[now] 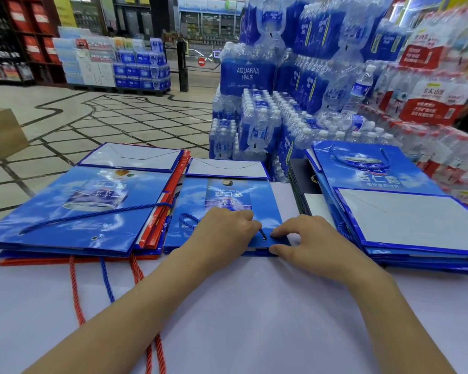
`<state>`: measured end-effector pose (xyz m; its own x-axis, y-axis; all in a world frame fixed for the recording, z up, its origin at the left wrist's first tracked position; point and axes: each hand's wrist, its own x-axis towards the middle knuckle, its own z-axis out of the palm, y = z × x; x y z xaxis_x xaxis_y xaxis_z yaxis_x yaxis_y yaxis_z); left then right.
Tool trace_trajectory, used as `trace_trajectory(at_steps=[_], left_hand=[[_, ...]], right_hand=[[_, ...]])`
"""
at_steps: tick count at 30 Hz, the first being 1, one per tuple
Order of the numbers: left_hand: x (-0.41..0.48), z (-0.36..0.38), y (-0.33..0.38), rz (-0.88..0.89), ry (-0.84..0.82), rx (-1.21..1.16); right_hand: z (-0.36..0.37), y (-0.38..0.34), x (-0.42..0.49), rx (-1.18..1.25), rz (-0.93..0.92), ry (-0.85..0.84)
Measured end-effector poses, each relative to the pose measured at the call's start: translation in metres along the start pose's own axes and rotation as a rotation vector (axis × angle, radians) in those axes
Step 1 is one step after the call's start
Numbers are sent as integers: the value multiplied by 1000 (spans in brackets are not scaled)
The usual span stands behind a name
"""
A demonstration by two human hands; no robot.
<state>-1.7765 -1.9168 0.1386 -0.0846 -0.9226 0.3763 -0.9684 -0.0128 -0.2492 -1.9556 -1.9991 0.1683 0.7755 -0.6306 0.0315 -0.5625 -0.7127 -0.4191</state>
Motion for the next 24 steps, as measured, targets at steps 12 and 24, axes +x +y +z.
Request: trace_trajectory(at_steps=[12,24], left_hand=[[-2,13,0,-152,27,-156],[-2,4,-3,-213,9,-462]], right_hand=[[9,7,9,-74,-136,-45],[11,7,9,-93,-149,-80]])
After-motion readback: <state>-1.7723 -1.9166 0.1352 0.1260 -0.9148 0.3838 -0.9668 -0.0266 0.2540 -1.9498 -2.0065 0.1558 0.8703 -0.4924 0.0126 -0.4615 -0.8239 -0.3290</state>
